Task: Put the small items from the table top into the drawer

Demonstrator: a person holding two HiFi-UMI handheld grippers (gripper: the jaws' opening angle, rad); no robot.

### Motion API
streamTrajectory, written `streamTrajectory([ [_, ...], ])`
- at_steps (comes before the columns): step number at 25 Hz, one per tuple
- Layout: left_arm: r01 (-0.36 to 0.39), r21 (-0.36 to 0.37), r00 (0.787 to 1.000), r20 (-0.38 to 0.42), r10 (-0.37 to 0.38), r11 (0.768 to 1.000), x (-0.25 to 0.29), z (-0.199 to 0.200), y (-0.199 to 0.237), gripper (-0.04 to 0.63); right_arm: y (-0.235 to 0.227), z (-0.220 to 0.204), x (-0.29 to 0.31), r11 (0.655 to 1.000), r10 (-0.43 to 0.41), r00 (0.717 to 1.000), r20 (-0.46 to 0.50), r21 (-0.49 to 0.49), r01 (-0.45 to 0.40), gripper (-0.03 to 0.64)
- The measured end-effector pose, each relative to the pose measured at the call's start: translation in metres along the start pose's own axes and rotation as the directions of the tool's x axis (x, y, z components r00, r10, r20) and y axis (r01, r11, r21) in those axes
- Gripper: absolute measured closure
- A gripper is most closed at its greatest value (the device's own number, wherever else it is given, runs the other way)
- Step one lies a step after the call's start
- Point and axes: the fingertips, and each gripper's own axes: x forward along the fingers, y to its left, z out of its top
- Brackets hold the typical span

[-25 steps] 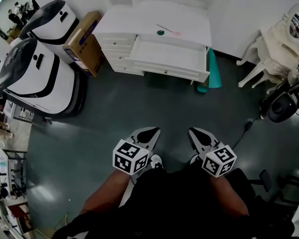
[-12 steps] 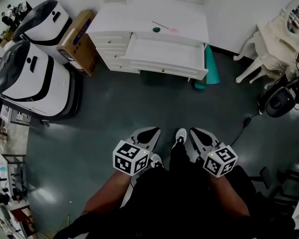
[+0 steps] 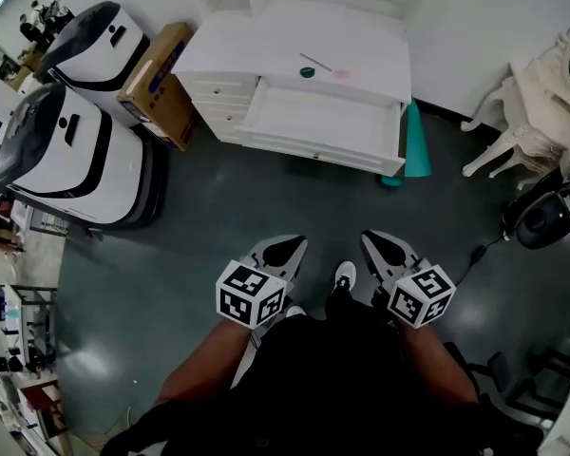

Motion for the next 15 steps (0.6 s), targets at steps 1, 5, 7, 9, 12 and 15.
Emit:
streamTrajectory([
  [1,-0.003,0.003,1.000,0.007,0.003,1.000,0.008,0.010,0.003,0.592,-0.008,0.009,0.004,1.000,0.003,1.000,0.005,-0.005,-0.003,0.591],
  [5,-0.023,0.018,0.999,0.028,0.023,1.000,0.038,0.041,0.008,0.592,-0.042,0.037,0.015,1.000,0.016,1.000,0.018,-0.022,-0.016,0.591],
  [7,-0.035,0.022,0.999,0.027,0.034,0.999,0.052,0.051,0.009,0.592,-0.057,0.049,0.020,0.999,0.029,0.999,0.019,-0.029,-0.028,0.591],
  [9,-0.048,0.021,0.999,0.027,0.047,0.999,0.064,0.058,0.011,0.592,-0.068,0.058,0.023,0.998,0.045,0.999,0.014,-0.040,-0.045,0.591],
  [12,-0.070,0.010,0.997,0.036,0.070,0.997,0.084,0.069,0.014,0.592,-0.086,0.069,0.028,0.996,0.068,0.998,0.003,-0.057,-0.068,0.591],
  [15,-0.080,0.002,0.996,0.034,0.080,0.997,0.102,0.073,0.011,0.592,-0.103,0.074,0.033,0.995,0.082,0.997,-0.009,-0.060,-0.083,0.591],
])
